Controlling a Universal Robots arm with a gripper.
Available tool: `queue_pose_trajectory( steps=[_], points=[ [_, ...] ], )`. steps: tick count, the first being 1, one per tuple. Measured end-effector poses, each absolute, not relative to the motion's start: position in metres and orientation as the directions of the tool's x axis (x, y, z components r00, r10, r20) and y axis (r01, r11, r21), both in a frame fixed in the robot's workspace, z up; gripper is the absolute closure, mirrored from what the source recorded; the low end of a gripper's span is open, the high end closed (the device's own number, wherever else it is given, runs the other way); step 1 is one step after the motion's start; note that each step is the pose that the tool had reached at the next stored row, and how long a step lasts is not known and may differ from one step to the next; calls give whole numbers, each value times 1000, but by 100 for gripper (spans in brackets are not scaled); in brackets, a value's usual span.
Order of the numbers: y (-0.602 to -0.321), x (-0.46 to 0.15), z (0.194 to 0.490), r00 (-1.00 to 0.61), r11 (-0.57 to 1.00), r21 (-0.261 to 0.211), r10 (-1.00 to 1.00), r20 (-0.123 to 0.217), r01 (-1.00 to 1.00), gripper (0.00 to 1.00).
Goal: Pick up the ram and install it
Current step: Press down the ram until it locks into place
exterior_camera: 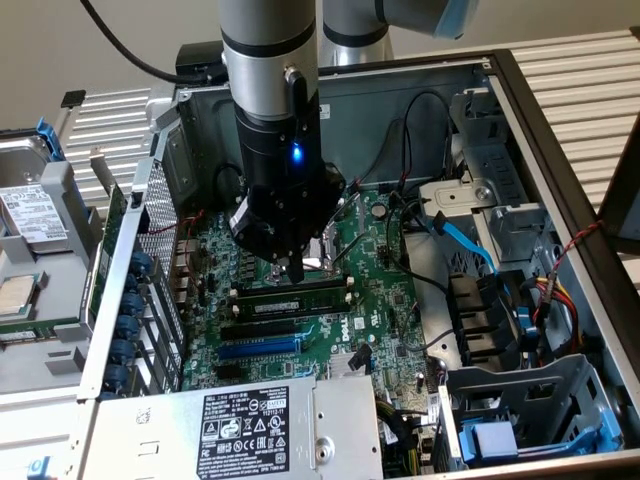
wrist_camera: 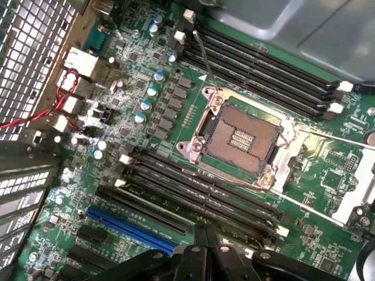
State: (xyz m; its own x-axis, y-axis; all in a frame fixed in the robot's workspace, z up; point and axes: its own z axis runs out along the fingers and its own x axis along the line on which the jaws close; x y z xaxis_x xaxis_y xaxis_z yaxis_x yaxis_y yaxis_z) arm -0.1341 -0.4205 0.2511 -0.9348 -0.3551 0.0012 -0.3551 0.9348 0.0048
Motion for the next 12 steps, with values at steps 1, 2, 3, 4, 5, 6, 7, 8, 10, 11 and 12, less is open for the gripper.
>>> queue_pose_trajectory(
  steps=[1, 2, 3, 4, 5, 6, 7, 8, 10, 11, 12],
  points=[
    [-421, -134, 251, -940, 940, 5, -341, 1, -341, 89],
    [-421, -134, 251, -944, 944, 5, -329, 1, -329, 89],
    [-421, -134, 251, -949, 949, 5, -316, 1, -316, 89],
    [-421, -134, 251, -953, 953, 5, -303, 1, -303, 89],
    [-421, -134, 251, -957, 957, 5, -290, 1, -290, 89],
    [-421, -134, 251, -961, 961, 5, -277, 1, -277, 89],
    [-421, -134, 251, -965, 965, 5, -263, 1, -263, 89],
    [-421, -134, 251, -968, 968, 5, -250, 1, -250, 89],
    [-421, -134, 251, -975, 975, 5, -223, 1, -223, 89],
    [-421, -134, 251, -978, 978, 5, -209, 1, -209, 89],
    [-421, -134, 251, -981, 981, 5, -195, 1, -195, 89]
  ],
)
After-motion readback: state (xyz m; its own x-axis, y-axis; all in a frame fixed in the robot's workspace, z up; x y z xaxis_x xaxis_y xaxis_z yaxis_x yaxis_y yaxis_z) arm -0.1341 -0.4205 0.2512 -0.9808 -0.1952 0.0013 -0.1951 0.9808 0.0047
